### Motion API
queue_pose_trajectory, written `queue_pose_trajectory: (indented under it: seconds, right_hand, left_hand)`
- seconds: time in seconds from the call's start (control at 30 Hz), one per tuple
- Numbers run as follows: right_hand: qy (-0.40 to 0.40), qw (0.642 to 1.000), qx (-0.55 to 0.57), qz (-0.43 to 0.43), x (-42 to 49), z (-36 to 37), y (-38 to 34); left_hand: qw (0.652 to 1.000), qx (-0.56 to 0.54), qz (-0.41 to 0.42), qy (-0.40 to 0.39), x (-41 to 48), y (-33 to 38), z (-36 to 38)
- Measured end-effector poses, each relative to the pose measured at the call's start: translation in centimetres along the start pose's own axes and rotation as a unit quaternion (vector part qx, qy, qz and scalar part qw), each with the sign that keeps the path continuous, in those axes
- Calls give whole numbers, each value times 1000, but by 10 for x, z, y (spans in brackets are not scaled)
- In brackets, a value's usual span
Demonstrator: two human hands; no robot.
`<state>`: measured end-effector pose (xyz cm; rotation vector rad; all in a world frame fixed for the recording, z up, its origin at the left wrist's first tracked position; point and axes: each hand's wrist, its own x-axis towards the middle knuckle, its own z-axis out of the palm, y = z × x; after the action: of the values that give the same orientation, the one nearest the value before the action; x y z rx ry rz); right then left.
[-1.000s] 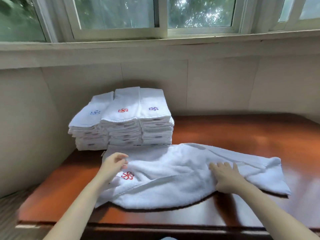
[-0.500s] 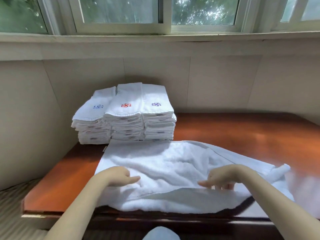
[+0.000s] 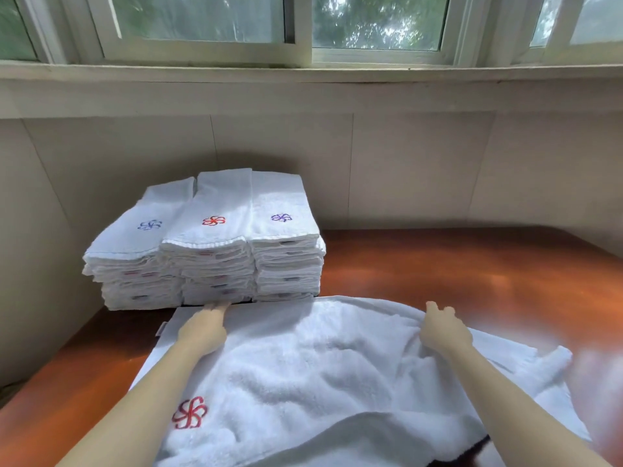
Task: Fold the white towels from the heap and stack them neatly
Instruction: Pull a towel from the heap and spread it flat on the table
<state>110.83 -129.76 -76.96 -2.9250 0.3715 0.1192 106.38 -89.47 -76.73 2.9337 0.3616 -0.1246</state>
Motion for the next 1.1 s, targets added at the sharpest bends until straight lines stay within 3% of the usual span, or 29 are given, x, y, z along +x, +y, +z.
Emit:
queue_pose_trajectory:
  seconds: [0.13, 0.2, 0.27, 0.4, 0.57, 0.67, 0.8, 0.87, 0.9, 0.97, 1.03, 1.07, 1.1]
  right_hand:
    - [-2, 997, -74, -8, 15, -9, -7]
    - [2, 997, -77, -8, 17, -15, -11]
    - [39, 999, -32, 3, 16, -23, -12]
    - [209, 970, 125, -14, 13, -59, -13]
    - [364, 867, 338, -49, -3, -134, -7]
    - [440, 808, 381, -95, -24, -164, 2]
    - [486, 797, 332, -136, -60, -158, 26]
    - [508, 808, 239, -180, -78, -132, 45]
    - [504, 820, 185, -198, -87, -115, 54]
    - [443, 866, 62, -223, -104, -87, 68]
    - [234, 940, -140, -208, -121, -64, 75]
    - [91, 957, -197, -195, -127, -53, 77]
    - [-30, 957, -215, -192, -133, -46, 78]
  left_hand:
    - [992, -68, 0, -107, 15, -2, -14]
    - [989, -4, 11, -147, 18, 0, -27]
    - [990, 41, 21, -134, 14, 4, -38]
    - [997, -13, 58, 41, -4, 10, -74]
    - [955, -163, 62, 241, -50, 22, -156]
    - [912, -161, 90, 366, -86, 29, -195]
    - [885, -138, 100, 432, -130, 28, -194]
    - [913, -122, 106, 375, -148, 18, -177]
    - [944, -102, 108, 294, -156, 11, -165]
    - [993, -6, 109, 32, -171, -2, -141]
    - [971, 56, 66, -223, -184, -11, -112]
    - [952, 59, 33, -298, -190, -11, -97]
    - [944, 66, 15, -322, -192, -12, -84]
